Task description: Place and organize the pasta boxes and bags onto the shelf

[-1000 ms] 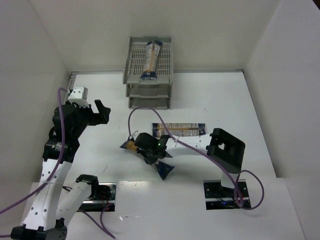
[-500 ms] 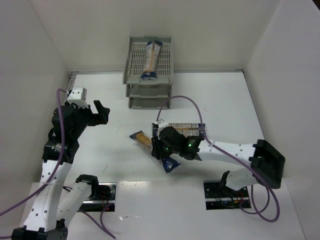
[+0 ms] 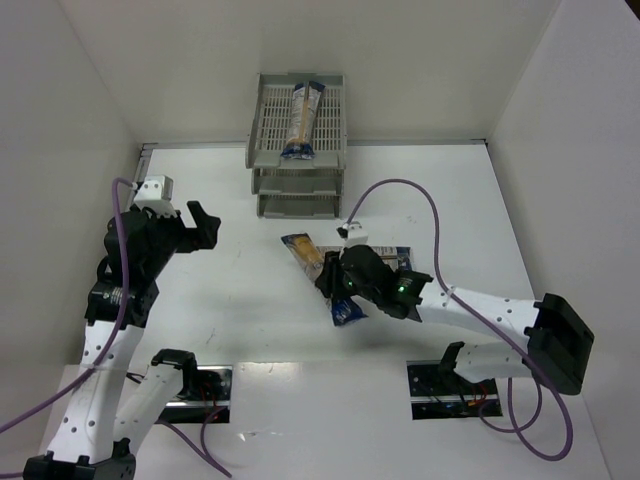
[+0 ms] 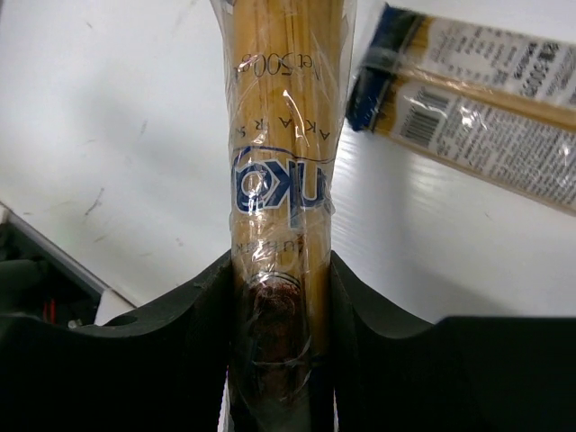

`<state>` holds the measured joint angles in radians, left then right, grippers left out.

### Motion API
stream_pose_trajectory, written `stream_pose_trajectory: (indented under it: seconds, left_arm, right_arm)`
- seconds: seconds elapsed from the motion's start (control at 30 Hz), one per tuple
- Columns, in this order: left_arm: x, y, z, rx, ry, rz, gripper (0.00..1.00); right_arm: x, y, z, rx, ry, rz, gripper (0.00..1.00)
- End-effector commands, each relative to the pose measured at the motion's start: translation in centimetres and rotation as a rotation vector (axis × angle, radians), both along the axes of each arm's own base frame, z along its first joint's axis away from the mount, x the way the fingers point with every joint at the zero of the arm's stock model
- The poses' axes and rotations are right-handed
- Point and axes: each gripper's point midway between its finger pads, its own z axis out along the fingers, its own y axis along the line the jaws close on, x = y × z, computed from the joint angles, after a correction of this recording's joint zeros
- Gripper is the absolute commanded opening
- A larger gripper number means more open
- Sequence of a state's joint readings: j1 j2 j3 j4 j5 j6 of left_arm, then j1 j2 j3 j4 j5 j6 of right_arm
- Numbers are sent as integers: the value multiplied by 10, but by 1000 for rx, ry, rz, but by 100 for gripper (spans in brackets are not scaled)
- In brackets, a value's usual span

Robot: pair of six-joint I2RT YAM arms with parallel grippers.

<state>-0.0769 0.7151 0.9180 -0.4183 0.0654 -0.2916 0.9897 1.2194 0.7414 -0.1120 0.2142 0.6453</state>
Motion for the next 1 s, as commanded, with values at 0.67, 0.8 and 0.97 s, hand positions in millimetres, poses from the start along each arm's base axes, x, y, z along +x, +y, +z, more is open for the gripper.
stream_pose_trajectory:
  seconds: [0.67,0.8,0.97]
  left_arm:
    - [2,-4,12,-45,-47,-7,100]
    - [2,-2,16,-43,-57,3,100]
    - [6,-2,14,-43,-57,3,100]
  right_arm:
    - [129,21,123,145,-315,-302,0]
    - [164,17,122,110,-317,-378,0]
    - [193,29,115,95,-356,-384,0]
